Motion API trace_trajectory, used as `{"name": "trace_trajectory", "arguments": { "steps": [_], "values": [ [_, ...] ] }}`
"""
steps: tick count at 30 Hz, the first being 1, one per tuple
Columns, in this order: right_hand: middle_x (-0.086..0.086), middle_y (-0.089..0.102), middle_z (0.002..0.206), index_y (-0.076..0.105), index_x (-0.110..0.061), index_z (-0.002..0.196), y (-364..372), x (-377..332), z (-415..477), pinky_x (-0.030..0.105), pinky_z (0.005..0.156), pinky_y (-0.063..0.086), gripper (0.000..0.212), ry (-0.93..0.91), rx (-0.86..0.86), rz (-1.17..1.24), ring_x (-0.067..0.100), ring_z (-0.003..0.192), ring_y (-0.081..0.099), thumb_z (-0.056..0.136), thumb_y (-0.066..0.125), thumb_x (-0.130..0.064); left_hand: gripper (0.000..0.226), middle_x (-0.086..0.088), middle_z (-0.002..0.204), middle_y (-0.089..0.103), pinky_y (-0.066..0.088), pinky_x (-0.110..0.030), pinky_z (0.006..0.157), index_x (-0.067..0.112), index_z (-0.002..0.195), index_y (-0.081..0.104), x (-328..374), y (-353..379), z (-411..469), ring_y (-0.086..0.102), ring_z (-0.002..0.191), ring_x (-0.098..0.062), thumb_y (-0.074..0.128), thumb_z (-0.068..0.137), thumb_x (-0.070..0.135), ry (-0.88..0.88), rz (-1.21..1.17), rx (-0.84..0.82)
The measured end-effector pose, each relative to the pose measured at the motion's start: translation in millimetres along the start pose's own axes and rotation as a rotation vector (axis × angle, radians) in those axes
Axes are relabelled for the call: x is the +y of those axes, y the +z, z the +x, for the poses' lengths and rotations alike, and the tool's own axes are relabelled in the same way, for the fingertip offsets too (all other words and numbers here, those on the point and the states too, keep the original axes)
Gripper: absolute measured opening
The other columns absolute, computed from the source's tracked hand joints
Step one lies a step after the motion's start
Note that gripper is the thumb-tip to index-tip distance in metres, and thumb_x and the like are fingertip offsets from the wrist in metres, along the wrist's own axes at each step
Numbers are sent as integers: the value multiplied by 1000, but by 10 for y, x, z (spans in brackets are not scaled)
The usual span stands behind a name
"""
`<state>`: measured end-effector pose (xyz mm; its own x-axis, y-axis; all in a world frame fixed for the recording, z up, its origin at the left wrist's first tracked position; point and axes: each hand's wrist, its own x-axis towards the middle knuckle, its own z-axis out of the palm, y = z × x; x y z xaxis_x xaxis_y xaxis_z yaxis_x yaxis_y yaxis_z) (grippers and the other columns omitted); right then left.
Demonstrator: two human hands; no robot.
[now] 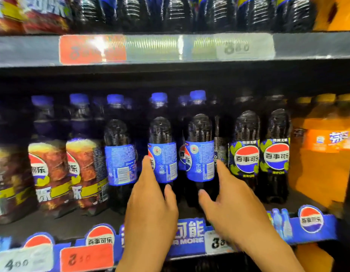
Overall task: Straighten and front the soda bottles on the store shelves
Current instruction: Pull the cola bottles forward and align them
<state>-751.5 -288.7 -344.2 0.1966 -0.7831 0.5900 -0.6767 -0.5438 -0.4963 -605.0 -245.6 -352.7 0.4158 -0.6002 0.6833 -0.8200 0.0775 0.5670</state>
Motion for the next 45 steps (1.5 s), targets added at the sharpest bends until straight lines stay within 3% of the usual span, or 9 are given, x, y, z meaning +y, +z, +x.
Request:
{"name": "trace_trajectory", "arguments": {
  "steps": [4, 9, 16, 20, 25, 30, 34, 40, 45],
  "values": [
    [-15, 52, 69, 40, -42, 119, 16, -34, -38, 25, 54, 39, 43, 21, 28, 35, 4, 64, 51, 81, 59, -48, 88, 3, 137, 45, 38, -30, 95, 22, 152, 11, -80, 8, 54, 45, 125, -20, 64, 84, 41, 31, -17, -46],
    [-12, 39, 105, 40, -33, 115, 132, -138, -65, 30, 70, 47, 60, 20, 132, -216, 13, 102, 50, 72, 48, -75, 92, 12, 142, 40, 35, -22, 92, 30, 152, 9, -161, 2, 18, 40, 128, -11, 67, 80, 42, 84, -71, -122],
    [-28, 48, 119, 22, -41, 138, 113, 36, -60, 30, 94, 47, 75, 77, 18, 202, 7, 115, 53, 80, 71, -41, 103, 11, 137, 43, 38, -28, 99, 29, 152, 3, -192, -59, 32, 41, 128, -12, 71, 77, 46, 127, -35, -119],
    [-25, 37, 135, 17, -40, 142, 103, 24, -123, 20, 90, 43, 69, -64, 62, -14, -1, 123, 39, 86, 54, -56, 100, 16, 134, 48, 43, -33, 99, 36, 150, 8, -238, -85, 25, 48, 123, -11, 74, 74, 41, 113, -70, -140],
    [-14, 38, 124, 10, -30, 144, 80, -107, -67, 25, 78, 46, 91, -54, 91, -225, 8, 118, 44, 75, 52, -73, 95, 17, 123, 45, 45, -28, 94, 37, 147, 18, -215, -90, 7, 49, 116, -7, 74, 72, 48, 114, -61, -131],
    [-21, 55, 115, 9, -40, 138, 15, -15, -76, 27, 70, 42, 79, 29, 26, -51, 9, 100, 58, 82, 64, -51, 93, 20, 138, 48, 44, -29, 97, 41, 147, 13, -249, -103, 18, 51, 122, -7, 74, 76, 39, 119, -65, -151],
    [-19, 53, 116, 25, -37, 132, -13, -67, -70, 28, 68, 43, 70, 7, 69, -72, 13, 95, 61, 77, 56, -68, 98, 18, 140, 47, 43, -30, 100, 33, 150, 17, -248, -105, 31, 51, 122, -7, 77, 73, 41, 87, -68, -147],
    [-17, 58, 120, 21, -34, 133, 19, -109, 22, 30, 67, 40, 80, 27, 48, -103, 16, 106, 61, 73, 65, -63, 90, 35, 112, 45, 40, -21, 87, 39, 142, 29, -253, -107, 28, 55, 109, -4, 82, 69, 37, 96, -78, -134],
    [-16, 63, 92, 20, -43, 124, -33, -28, -31, 34, 72, 48, 64, 13, -11, -26, 14, 98, 62, 79, 63, -57, 91, 27, 112, 50, 43, -24, 89, 39, 142, 31, -247, -93, 21, 54, 105, -4, 82, 67, 41, 99, -74, -110]
  ]
}}
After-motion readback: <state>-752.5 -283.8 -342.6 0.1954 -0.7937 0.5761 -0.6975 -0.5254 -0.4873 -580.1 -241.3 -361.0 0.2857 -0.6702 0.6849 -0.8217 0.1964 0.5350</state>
